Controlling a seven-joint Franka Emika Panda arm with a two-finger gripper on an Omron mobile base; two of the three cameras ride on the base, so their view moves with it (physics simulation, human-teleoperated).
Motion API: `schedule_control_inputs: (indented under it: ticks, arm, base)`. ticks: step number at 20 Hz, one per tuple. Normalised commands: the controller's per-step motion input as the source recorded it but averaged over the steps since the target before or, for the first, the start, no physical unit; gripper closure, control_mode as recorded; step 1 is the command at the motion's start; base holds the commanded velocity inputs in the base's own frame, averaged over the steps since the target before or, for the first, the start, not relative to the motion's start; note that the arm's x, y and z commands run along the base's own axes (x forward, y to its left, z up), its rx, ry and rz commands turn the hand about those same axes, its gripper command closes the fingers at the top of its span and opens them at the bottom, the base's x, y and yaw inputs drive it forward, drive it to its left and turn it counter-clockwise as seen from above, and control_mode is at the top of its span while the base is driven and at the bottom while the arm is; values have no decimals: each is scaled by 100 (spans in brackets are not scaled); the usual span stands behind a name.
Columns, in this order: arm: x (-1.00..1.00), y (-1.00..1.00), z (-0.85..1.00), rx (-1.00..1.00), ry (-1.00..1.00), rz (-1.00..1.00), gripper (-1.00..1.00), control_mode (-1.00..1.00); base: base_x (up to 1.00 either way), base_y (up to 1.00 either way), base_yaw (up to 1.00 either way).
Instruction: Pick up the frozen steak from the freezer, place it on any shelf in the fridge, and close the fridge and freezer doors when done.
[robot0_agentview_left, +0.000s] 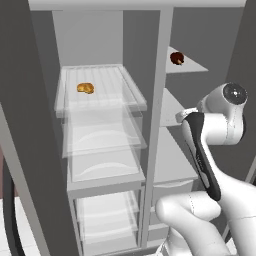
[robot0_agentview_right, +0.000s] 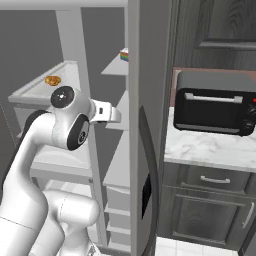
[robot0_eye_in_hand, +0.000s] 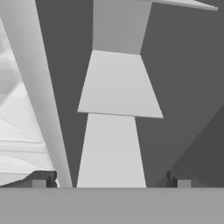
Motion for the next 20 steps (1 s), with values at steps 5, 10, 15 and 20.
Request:
schedule_control_inputs:
  ticks: [5,10,15,20]
  arm:
    - [0,0,0,0,0,0,-100,100]
    - [0,0,0,0,0,0,-100,100]
    - [0,0,0,0,0,0,-100,100]
    - [0,0,0,0,0,0,-100,100]
  base:
    - [0,-32,0]
    - [15,-26,0]
    - [26,-16,0]
    - [48,-3,0]
